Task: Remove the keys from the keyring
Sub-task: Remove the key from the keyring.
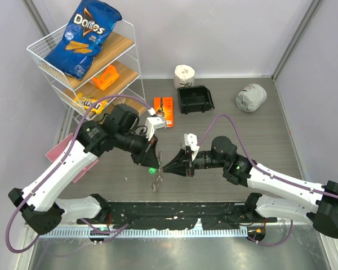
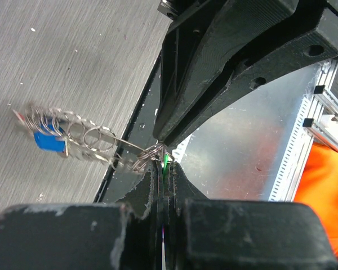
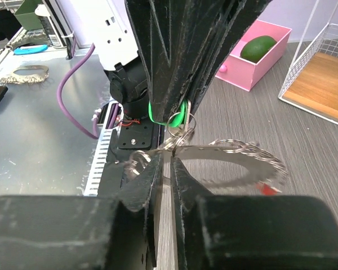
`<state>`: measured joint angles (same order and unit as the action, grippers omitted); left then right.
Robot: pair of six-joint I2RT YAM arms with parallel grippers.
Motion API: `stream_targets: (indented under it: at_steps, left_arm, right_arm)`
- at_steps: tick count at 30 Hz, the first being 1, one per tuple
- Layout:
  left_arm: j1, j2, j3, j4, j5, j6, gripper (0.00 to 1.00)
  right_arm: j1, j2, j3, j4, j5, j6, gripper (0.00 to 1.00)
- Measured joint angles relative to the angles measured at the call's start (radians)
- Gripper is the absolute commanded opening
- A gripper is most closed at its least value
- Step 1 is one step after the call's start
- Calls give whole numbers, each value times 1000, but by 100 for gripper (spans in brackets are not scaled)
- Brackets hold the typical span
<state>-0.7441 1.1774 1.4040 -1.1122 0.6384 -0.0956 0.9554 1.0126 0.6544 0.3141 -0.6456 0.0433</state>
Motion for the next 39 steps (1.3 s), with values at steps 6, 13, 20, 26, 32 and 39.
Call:
stream_targets:
  at_steps: [6,13,20,26,32,39]
  left_arm:
    - [0,0,0,2,0,0,0]
    - [-1,0,0,3,7,0,0]
    - [-1,-3,0,3,10,0,0]
    - [-1,-16,0,1,13,3,0]
    - [-1,-22,0,2,16,6,0]
    - [-5,-26,0,1,21,7,0]
  right_arm:
    - [8,0,0,8,-3,0,18]
    - [8,0,0,7,-3,0,21]
    - [10,-36,0,-31,0,-21,38]
    - [11,-106,0,-48,17,-59,39]
    - [11,-80,9,-72,20,-90,40]
    - [11,-26,50,-82,9,-96,36]
